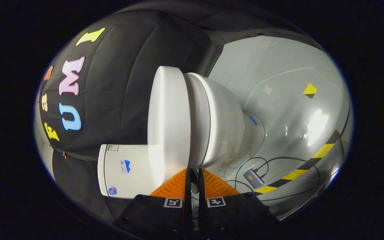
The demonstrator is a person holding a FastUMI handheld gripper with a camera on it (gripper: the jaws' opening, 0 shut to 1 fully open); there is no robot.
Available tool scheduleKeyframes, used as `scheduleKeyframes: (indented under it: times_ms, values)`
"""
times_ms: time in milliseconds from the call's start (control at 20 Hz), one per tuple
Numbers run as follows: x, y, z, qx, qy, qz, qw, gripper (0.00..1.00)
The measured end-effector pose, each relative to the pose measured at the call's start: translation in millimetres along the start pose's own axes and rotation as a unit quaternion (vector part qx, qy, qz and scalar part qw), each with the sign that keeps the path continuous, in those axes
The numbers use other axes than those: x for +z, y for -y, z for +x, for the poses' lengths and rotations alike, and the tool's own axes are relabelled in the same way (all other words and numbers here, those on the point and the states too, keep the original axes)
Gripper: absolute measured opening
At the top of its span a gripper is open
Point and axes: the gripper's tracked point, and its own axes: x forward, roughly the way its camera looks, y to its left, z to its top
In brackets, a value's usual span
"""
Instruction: Open the toilet lid.
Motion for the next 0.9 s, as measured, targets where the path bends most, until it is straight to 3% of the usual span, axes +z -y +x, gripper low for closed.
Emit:
scheduleKeyframes:
  times_ms: [150, 500, 900]
  values:
    - [-3.4, -4.8, -3.2, -0.044, 0.001, -0.04, 0.998, 0.12]
    - [1.9, -50.8, -28.1, -0.073, 0.039, -0.078, 0.993, 0.09]
    - [-3.4, -127.7, -61.7, -0.147, 0.103, -0.186, 0.966, 0.08]
